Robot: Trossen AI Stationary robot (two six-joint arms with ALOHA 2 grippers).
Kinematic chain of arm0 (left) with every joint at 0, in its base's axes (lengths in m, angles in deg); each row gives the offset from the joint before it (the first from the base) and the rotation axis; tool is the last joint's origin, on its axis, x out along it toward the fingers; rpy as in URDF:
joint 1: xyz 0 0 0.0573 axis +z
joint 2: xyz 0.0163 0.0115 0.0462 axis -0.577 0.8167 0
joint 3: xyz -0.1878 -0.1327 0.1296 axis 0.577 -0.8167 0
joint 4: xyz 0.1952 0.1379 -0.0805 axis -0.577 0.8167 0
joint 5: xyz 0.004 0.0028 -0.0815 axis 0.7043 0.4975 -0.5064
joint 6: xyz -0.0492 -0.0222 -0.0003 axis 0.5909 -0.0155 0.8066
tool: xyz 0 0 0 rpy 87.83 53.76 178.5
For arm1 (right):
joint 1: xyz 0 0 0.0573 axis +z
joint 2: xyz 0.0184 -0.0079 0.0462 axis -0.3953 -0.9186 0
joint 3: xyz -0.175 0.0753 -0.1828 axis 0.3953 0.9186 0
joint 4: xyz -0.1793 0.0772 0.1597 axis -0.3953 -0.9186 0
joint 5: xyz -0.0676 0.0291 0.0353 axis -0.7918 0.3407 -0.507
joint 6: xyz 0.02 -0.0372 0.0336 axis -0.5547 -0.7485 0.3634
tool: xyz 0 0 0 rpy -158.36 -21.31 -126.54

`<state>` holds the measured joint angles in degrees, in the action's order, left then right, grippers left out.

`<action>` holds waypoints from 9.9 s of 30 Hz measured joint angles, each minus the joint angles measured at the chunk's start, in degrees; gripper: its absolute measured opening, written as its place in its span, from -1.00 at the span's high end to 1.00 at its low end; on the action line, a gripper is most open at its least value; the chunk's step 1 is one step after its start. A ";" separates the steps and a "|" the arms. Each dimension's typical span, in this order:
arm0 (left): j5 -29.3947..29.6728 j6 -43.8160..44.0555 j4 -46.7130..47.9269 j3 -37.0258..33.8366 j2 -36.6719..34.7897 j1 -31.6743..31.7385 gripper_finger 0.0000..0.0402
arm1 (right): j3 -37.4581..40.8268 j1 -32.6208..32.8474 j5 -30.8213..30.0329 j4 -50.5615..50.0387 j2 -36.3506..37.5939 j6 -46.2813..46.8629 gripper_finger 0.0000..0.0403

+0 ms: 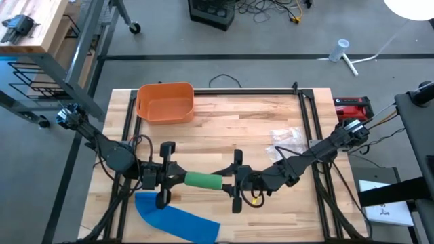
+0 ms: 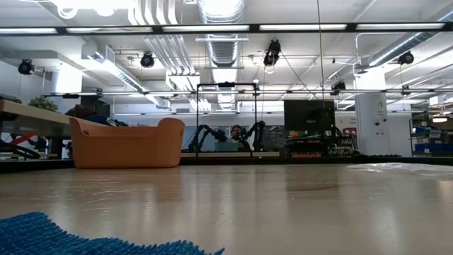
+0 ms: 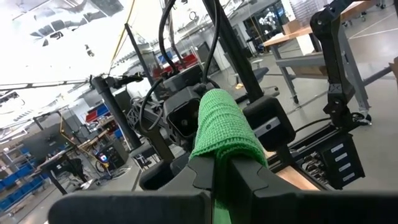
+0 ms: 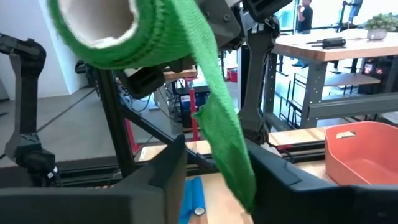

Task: Roll bandage
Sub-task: Roll the green bandage

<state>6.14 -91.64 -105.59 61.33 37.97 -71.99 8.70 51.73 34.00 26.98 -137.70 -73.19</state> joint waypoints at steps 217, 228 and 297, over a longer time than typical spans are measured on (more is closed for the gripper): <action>16.23 -12.32 1.11 -1.86 5.35 4.15 0.97 | -5.96 0.44 -19.36 38.36 -12.52 -19.18 1.00; 11.57 -13.85 5.89 -1.90 5.41 2.71 0.97 | -5.97 1.98 -23.80 22.73 -10.51 -8.64 1.00; 1.17 31.30 13.95 -1.93 10.91 1.49 0.97 | -9.60 1.36 2.67 -25.79 -5.62 -1.46 0.53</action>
<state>7.32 -60.34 -91.65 59.40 48.88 -70.51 -0.89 53.09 36.66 1.18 -143.32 -74.66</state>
